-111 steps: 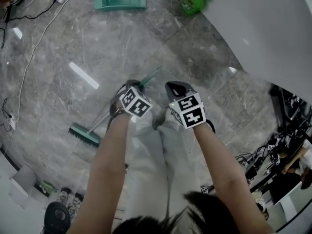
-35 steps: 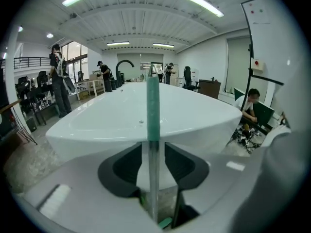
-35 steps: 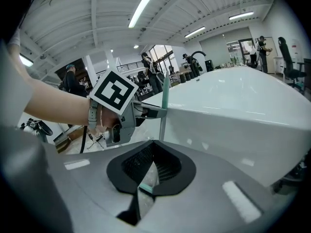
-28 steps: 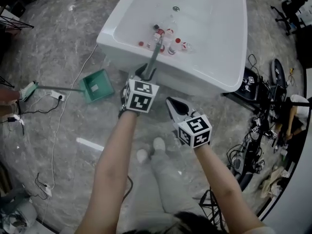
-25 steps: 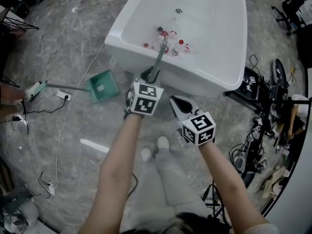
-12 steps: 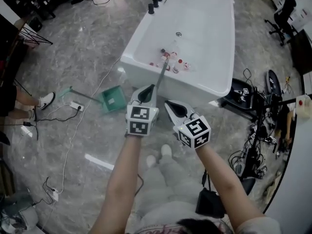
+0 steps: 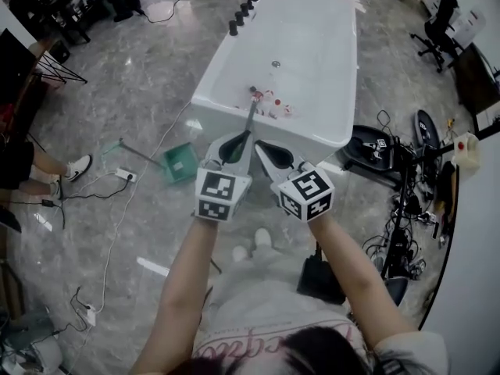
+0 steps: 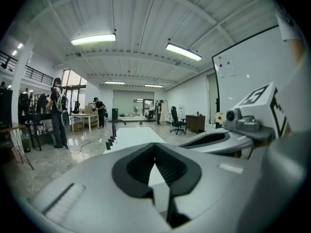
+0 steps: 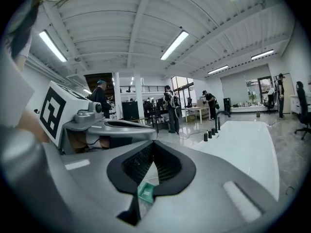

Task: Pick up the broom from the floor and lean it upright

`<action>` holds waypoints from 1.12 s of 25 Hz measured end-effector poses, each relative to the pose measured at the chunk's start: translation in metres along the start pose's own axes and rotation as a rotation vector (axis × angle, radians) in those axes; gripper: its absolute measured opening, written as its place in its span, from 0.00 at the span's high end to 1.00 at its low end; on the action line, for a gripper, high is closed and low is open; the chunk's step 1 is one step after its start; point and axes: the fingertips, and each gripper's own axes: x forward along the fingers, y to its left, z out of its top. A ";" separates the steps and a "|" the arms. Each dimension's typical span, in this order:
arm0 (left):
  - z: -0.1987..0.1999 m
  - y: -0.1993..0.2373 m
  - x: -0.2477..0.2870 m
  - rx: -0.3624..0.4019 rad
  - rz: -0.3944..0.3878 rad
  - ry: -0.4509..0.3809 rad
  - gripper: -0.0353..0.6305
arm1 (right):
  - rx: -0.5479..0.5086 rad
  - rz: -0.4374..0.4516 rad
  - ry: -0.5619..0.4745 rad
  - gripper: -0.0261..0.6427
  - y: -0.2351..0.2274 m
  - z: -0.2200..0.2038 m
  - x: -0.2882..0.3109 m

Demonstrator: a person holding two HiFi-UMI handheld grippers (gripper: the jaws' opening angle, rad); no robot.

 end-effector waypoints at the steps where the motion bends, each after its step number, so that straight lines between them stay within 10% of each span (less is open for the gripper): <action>1: 0.010 -0.003 -0.003 0.014 -0.004 -0.020 0.95 | -0.012 0.000 -0.013 0.96 0.001 0.008 -0.003; 10: 0.072 -0.010 -0.045 0.038 0.000 -0.166 0.95 | -0.171 0.033 -0.074 0.96 0.034 0.068 -0.036; 28: 0.106 -0.021 -0.081 0.048 0.046 -0.266 0.95 | -0.148 -0.025 -0.183 0.96 0.047 0.109 -0.061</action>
